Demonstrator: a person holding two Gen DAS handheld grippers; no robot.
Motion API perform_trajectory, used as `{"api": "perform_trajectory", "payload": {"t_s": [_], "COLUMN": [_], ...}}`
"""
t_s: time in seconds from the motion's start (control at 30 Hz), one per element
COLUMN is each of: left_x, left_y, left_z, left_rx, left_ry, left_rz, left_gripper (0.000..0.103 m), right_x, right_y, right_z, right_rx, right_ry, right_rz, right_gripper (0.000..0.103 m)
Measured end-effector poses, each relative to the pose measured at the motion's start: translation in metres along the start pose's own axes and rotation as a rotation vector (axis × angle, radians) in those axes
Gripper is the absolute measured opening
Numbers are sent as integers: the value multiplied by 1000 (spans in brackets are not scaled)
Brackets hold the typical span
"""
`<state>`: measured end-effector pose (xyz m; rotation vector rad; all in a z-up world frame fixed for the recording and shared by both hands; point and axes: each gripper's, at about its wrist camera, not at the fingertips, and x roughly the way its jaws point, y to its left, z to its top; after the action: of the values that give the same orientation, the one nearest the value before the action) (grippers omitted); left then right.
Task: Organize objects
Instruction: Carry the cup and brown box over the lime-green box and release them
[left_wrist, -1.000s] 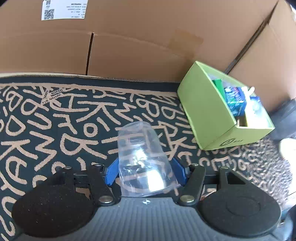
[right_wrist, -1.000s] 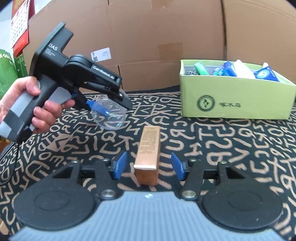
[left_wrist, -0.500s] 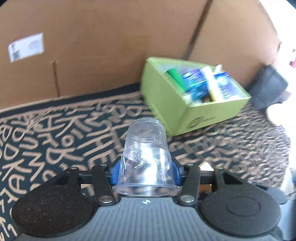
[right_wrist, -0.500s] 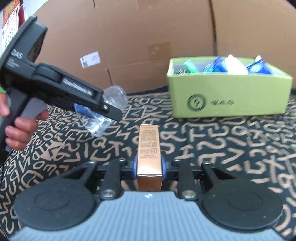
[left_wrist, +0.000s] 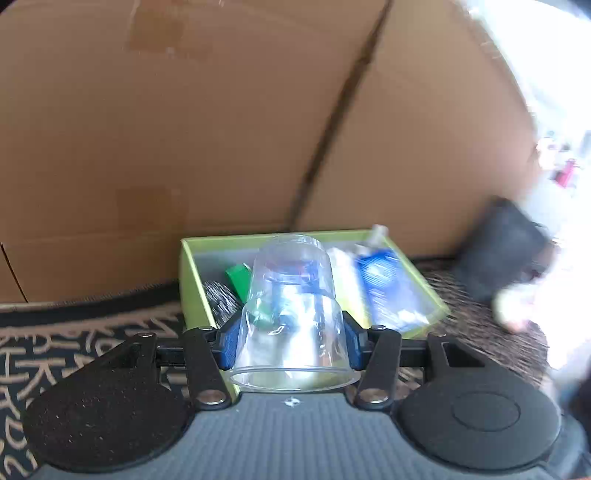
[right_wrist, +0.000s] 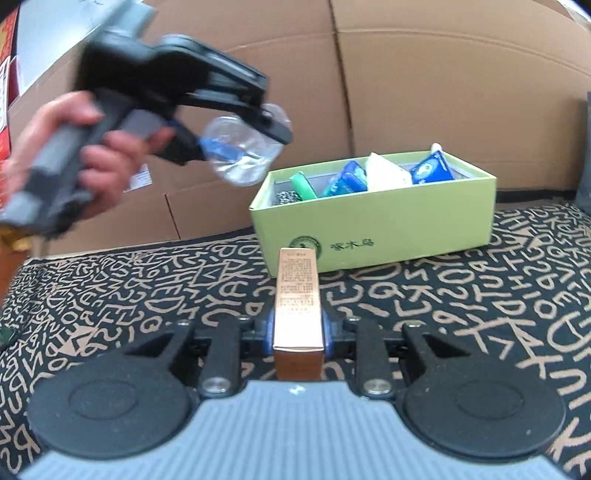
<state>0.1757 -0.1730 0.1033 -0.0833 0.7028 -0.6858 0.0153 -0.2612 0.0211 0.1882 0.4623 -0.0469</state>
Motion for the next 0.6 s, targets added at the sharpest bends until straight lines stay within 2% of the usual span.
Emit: {"api": "perform_trajectory", "payload": {"t_s": [0.1,0.17,0.27,0.3,0.4,0.47,0.6], "left_x": [31,31,8,-1,-18,-21,-33], "left_y": [5,18,33,35,33,30,36], "left_z": [-1,-3,-11,-12,-15,-14,-17], "left_rx": [27,-17,-127,-138,-100,-51,-91], "left_ry": [22,47,16,-2,-68,-70,-76], "left_rz": [52,-28,-117,-119,-66,-38,-65], "left_gripper": [63,64,79,84,85,85,85], "right_x": [-3,-6,-2,1,13,20,24], "right_y": [-7,-13,-24,-25,-24,-23,-19], "right_z": [1,3,12,16,30,38,48], "right_rx": [13,14,11,6,-23,-19,-46], "right_ry": [-12,-26,-40,-49,-80,-88,-107], "right_rz": [-14,-17,-15,-17,-28,-29,-27], "right_gripper": [24,24,24,24,24,24,24]}}
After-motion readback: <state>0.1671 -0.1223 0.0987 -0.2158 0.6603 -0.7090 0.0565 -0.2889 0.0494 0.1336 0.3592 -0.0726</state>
